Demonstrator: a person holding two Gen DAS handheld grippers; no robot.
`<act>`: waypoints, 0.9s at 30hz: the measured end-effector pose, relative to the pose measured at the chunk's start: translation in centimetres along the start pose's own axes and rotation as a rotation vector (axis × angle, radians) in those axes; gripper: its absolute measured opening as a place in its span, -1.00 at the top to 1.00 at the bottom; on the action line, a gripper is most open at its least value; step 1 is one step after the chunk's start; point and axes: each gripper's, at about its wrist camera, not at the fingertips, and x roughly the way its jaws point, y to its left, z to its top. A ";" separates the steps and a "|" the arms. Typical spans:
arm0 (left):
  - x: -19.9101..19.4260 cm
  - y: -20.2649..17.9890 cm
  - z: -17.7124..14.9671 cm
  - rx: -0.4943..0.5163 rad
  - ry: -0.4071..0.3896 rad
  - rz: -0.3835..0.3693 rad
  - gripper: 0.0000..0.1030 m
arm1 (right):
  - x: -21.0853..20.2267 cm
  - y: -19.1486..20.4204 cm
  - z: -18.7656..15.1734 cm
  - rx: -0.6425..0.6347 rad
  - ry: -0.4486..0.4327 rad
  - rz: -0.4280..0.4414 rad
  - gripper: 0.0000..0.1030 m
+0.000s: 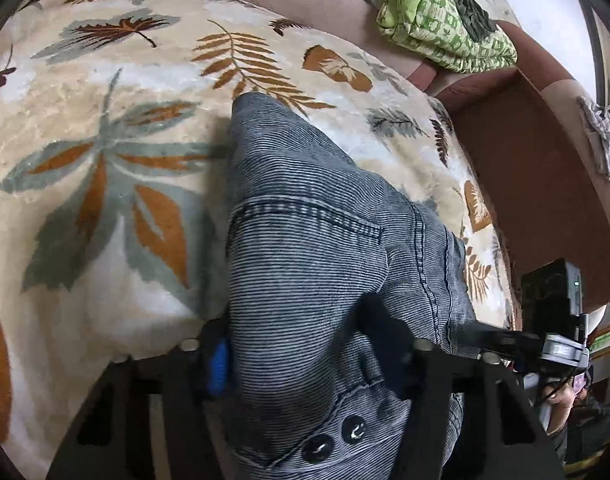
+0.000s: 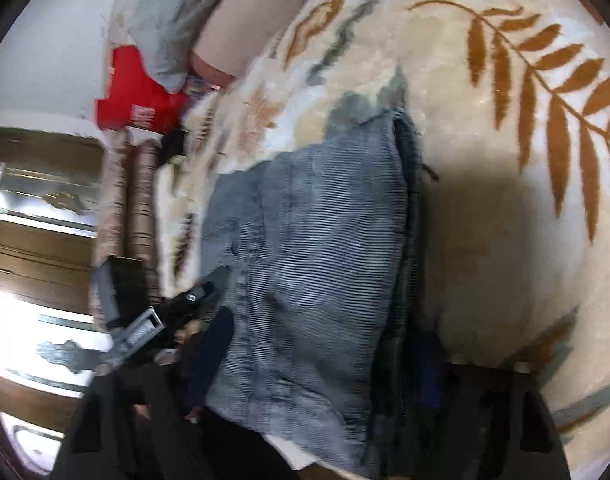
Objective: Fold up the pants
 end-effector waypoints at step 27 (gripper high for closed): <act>-7.6 4.6 8.2 0.116 -0.259 0.202 0.49 | 4.2 15.5 5.9 -0.318 -0.161 -0.049 0.58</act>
